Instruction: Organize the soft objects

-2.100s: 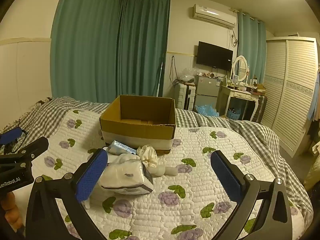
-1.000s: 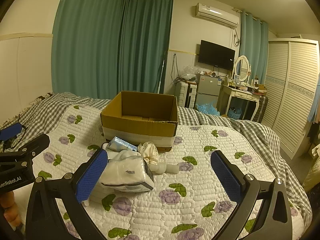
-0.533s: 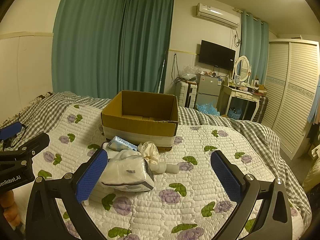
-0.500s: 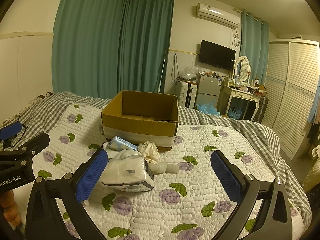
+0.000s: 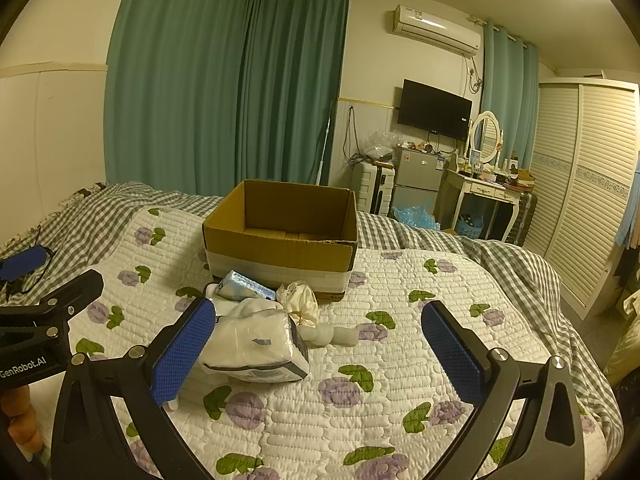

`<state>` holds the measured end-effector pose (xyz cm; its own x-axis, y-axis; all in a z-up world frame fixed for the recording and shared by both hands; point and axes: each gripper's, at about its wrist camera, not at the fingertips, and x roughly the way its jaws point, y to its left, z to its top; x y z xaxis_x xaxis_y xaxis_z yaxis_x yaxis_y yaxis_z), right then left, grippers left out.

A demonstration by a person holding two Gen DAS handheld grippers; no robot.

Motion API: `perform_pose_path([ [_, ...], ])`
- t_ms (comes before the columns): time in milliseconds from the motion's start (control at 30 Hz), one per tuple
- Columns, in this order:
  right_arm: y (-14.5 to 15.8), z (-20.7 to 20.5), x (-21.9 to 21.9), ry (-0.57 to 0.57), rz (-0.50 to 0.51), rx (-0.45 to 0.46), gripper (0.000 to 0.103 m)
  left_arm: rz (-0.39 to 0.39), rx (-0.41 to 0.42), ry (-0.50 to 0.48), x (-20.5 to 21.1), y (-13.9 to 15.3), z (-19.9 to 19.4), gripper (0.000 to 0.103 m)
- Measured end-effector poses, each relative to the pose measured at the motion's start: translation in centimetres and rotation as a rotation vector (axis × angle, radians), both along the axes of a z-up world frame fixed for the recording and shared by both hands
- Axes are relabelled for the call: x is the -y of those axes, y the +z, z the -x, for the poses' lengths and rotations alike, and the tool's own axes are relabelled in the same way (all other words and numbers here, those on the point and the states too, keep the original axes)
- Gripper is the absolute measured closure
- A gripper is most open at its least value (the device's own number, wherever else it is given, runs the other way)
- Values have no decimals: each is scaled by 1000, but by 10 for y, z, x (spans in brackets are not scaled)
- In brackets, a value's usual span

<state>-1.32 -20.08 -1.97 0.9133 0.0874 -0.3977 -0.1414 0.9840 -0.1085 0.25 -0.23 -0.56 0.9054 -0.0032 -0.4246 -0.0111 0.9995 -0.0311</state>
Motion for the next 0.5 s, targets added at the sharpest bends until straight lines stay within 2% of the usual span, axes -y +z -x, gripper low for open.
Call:
perform_pose_path([
  [500, 0, 1, 0, -1, 3, -1, 0, 1, 2, 0, -1, -1, -1, 4],
])
